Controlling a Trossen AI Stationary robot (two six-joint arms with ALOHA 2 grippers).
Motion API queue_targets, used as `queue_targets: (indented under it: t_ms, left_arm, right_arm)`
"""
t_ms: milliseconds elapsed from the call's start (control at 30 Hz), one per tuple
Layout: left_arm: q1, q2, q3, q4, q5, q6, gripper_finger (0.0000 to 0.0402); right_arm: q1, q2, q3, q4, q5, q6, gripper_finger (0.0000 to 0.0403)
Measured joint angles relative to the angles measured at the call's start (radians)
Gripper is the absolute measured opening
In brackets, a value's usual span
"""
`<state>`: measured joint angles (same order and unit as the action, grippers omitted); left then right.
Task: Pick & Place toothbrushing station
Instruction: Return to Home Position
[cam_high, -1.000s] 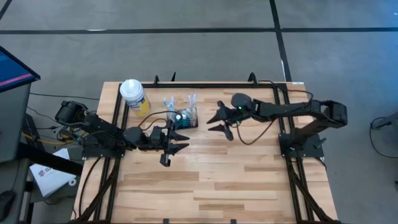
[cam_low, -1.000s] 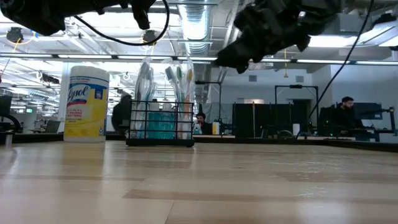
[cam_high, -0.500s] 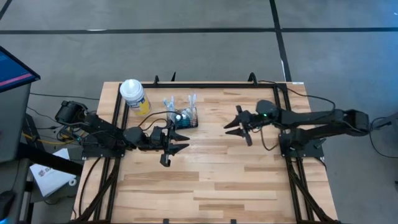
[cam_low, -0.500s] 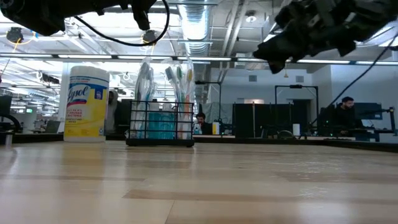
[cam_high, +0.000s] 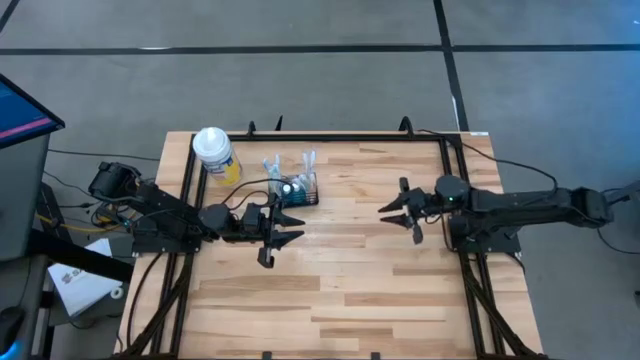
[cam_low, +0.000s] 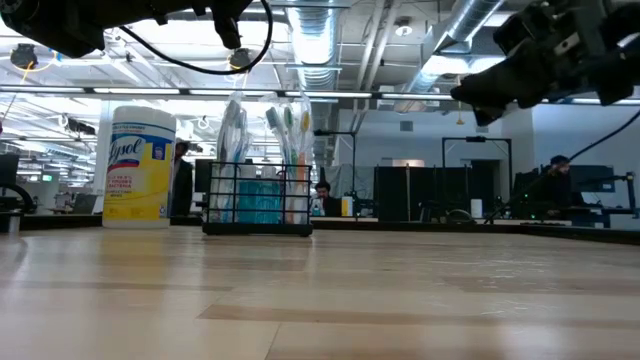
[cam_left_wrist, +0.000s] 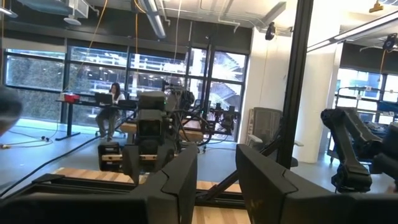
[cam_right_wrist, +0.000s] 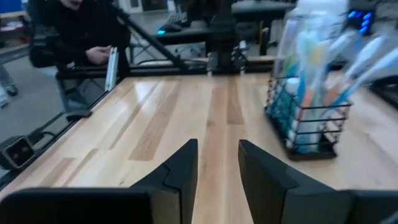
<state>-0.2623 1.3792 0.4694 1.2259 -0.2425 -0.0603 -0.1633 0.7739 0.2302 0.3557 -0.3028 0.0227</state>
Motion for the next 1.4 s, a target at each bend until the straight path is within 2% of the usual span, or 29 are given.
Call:
queue_targets:
  t_ms: [133, 267, 733, 833, 967, 1267, 1400]
  left_arm:
    - [0.000, 0.000, 0.000, -0.001, -0.002, 0.000, 0.0106]
    - [0.000, 0.000, 0.000, -0.005, -0.002, 0.000, 0.0106]
    - [0.000, 0.000, 0.000, -0.014, 0.002, 0.000, 0.0106]
    - [0.000, 0.000, 0.000, -0.015, 0.003, 0.000, 0.0106]
    - [0.000, 0.000, -0.003, -0.015, 0.003, 0.000, 0.0106]
    - [0.000, 0.000, -0.005, -0.017, 0.002, 0.000, 0.0106]
    - [0.000, 0.000, -0.005, -0.020, -0.002, 0.000, 0.0106]
  right_arm:
    - [-0.029, -0.082, -0.035, -0.004, 0.015, 0.003, 0.0106]
    - [-0.058, -0.229, -0.069, -0.041, 0.015, 0.004, 0.0106]
    - [-0.094, -0.770, -0.071, -0.437, 0.030, 0.001, 0.0106]
    - [-0.095, -0.770, -0.075, -0.497, 0.049, 0.004, 0.0106]
    - [-0.094, -0.740, -0.097, -0.475, 0.062, -0.001, 0.0106]
    - [-0.095, -0.768, -0.160, -0.490, 0.110, -0.046, 0.0106]
    - [-0.095, -0.764, -0.166, -0.493, 0.172, -0.040, 0.0106]
